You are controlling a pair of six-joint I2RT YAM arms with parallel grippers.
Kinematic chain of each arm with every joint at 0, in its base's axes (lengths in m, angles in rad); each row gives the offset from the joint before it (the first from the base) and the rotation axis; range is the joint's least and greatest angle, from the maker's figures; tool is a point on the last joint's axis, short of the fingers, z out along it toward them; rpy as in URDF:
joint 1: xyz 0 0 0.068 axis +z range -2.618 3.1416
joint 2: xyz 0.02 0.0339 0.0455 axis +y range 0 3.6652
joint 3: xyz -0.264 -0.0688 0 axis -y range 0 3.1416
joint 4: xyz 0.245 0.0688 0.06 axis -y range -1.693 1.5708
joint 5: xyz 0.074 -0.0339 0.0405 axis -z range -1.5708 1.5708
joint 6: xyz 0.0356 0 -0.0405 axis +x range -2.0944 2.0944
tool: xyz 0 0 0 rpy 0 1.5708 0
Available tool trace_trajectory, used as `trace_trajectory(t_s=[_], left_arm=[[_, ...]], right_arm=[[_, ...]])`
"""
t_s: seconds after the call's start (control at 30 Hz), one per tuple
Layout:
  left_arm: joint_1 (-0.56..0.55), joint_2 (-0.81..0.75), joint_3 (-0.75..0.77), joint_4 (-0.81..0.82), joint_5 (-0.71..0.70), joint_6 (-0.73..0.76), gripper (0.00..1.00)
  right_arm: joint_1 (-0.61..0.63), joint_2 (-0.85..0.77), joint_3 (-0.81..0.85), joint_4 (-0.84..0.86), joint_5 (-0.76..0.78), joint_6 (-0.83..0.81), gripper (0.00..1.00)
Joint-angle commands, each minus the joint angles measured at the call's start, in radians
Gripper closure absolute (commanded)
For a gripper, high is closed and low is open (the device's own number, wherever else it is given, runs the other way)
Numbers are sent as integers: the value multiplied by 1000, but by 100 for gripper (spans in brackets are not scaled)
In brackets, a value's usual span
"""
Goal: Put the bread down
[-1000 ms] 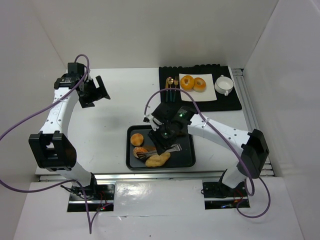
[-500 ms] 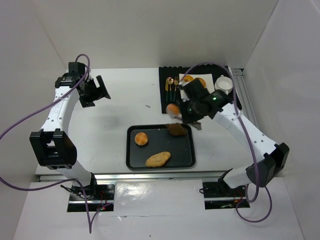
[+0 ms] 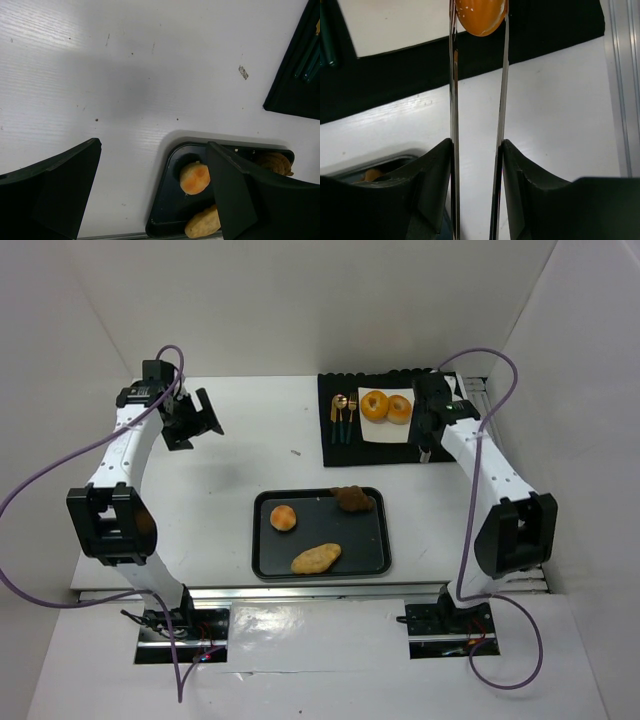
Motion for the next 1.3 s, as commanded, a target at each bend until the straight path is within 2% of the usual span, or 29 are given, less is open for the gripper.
trace_trajectory(t_s=[0.0,0.27,0.33,0.37,0.47,0.7,0.83,1.03,1.07,1.17,1.27], left_arm=[[-2,12,43,22,26,-8,1],[-2,53,53,22,6,1,1],[-2,53,62,22,6,1,1],[-2,53,62,22,-3,1,1],[-2,53,62,22,-12,10,1],[-2,62,62,22,-3,10,1],[-2,53,62,22,-3,10,1],[-2,44,62,22,6,10,1],[-2,44,62,22,6,10,1],[-2,44,53,22,17,10,1],[-2,33,53,22,17,10,1]], right_arm=[[-24,44,26,155,7,-32,51],[-44,159,37,204,-33,-41,49],[-44,169,37,192,-42,-41,46],[-44,169,37,192,-51,-41,41],[-44,169,28,192,-51,-41,34],[-44,83,58,120,5,-41,34],[-53,-43,25,69,52,-41,36],[-71,-216,-211,43,108,48,36],[-72,-236,-278,66,125,99,36],[-81,-322,-450,182,110,118,36],[-81,-351,-555,296,61,128,36]])
